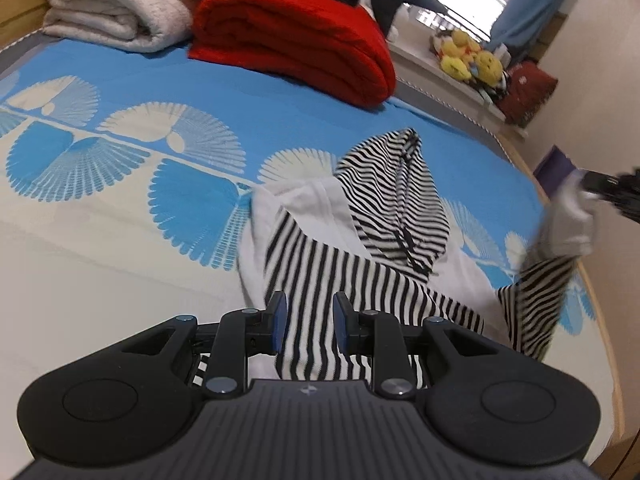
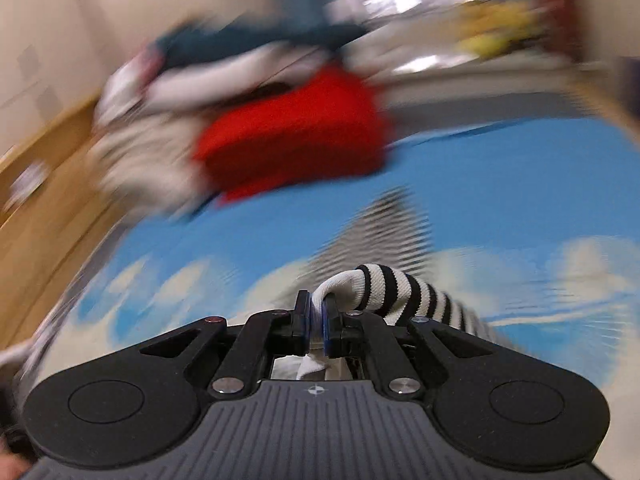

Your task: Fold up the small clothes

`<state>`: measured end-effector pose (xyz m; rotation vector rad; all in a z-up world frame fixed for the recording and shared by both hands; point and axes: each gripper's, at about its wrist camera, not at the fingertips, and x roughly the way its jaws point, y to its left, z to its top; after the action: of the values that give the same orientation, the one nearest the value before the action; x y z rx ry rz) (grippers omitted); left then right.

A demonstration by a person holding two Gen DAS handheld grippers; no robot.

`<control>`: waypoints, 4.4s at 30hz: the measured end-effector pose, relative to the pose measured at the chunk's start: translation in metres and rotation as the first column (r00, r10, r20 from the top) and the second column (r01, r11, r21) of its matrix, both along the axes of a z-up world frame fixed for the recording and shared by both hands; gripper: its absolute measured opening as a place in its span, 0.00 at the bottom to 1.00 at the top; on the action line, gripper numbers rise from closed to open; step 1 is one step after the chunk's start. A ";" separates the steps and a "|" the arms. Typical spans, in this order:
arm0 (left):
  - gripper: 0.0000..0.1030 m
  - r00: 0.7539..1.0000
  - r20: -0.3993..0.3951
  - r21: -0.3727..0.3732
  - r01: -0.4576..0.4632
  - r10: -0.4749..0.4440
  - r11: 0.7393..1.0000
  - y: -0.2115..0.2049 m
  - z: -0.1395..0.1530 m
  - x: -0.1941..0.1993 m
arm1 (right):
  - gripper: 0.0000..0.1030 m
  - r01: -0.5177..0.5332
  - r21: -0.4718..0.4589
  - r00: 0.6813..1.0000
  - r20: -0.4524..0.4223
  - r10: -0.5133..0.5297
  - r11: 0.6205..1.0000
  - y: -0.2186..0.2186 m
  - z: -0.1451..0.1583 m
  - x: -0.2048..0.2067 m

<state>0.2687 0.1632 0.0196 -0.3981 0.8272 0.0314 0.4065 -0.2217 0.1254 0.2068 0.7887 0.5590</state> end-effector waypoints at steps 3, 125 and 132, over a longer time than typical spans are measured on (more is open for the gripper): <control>0.27 0.999 -0.010 -0.028 -0.034 0.034 0.999 0.012 -0.001 0.000 | 0.16 -0.177 0.060 0.976 -0.116 0.183 0.982 0.082 -0.015 0.013; 0.24 0.962 -0.231 0.156 0.181 -0.143 0.971 -0.055 -0.096 -0.191 | 0.36 0.338 -0.178 0.892 -0.252 -0.374 0.924 -0.140 -0.203 -0.309; 0.24 0.948 -0.291 0.173 0.186 -0.130 0.967 -0.056 -0.109 -0.187 | 0.36 0.195 -0.391 0.881 -0.333 -0.335 0.900 -0.117 -0.232 -0.309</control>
<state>0.0820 0.1070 -0.0890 -0.1377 1.1216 0.0196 0.0977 -0.3384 -0.1064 0.0984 1.2154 0.1005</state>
